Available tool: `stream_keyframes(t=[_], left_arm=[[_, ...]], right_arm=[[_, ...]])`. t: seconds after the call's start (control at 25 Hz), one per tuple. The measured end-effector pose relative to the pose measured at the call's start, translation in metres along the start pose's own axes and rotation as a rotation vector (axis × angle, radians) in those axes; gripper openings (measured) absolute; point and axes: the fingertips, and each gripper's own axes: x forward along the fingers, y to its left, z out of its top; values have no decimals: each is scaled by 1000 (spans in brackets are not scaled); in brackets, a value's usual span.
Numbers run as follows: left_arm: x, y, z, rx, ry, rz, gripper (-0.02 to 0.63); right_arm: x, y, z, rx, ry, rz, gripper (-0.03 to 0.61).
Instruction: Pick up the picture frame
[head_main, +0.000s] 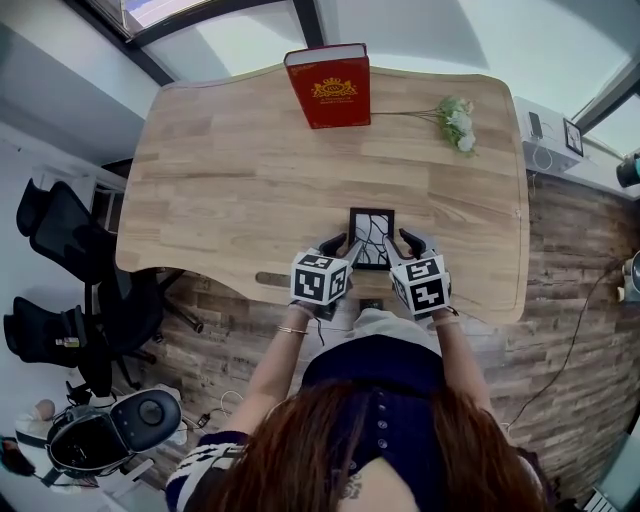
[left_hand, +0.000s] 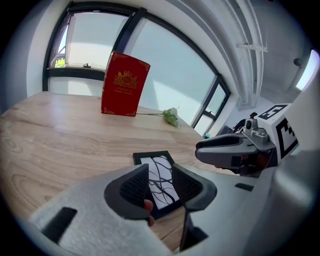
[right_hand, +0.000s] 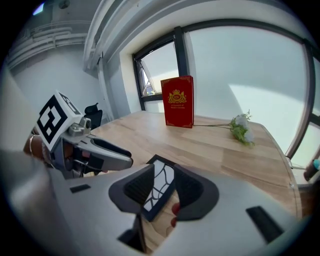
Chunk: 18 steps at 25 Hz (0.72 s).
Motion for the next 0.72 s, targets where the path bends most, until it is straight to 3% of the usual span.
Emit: stream_keyframes(t=[0.72], left_arm=[[20,22,-38,-93,83,36,141]], right_arm=[[37,0,-41,79,123,56,137]])
